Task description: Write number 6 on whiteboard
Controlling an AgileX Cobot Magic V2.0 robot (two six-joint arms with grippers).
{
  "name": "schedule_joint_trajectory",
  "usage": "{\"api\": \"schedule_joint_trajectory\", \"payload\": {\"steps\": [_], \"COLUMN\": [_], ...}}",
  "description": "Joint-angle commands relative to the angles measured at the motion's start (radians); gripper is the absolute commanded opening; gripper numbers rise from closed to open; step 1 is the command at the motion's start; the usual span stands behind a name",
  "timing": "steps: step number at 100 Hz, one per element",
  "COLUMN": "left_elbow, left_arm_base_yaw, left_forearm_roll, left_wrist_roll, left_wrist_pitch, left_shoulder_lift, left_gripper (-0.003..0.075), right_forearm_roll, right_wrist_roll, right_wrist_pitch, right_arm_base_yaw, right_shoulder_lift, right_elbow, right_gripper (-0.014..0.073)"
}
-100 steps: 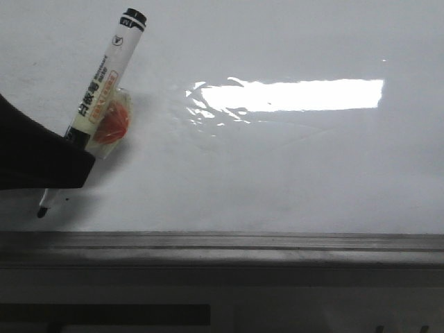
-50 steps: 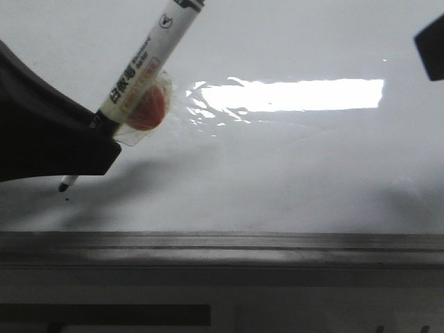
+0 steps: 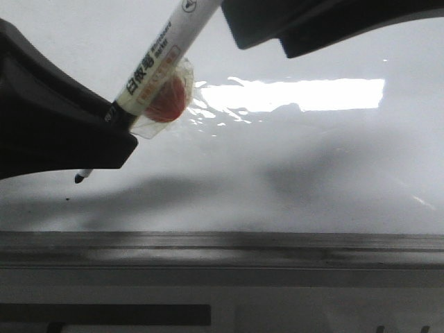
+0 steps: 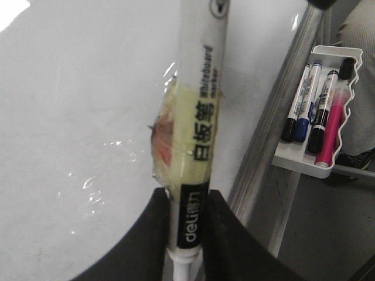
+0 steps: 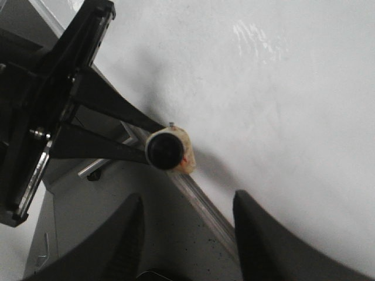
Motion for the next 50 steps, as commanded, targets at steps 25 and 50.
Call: {"api": "schedule_joint_trajectory", "payload": {"steps": [25, 50], "left_elbow": [-0.033, -0.033], "left_arm_base_yaw": [-0.007, -0.007], "left_forearm_roll": [-0.001, -0.001], "left_wrist_roll": [-0.001, -0.001], "left_wrist_pitch": [-0.084, -0.084], "left_shoulder_lift": [-0.013, -0.013], "left_gripper": [-0.0019, -0.0019], "right_forearm_roll": [0.051, 0.051], "right_wrist_roll": [-0.011, -0.016], "right_wrist_pitch": [-0.072, -0.138], "right_arm_base_yaw": [0.061, 0.072], "right_shoulder_lift": [0.096, 0.130], "right_elbow": [-0.111, -0.115], "right_gripper": [0.0303, 0.0298]}}
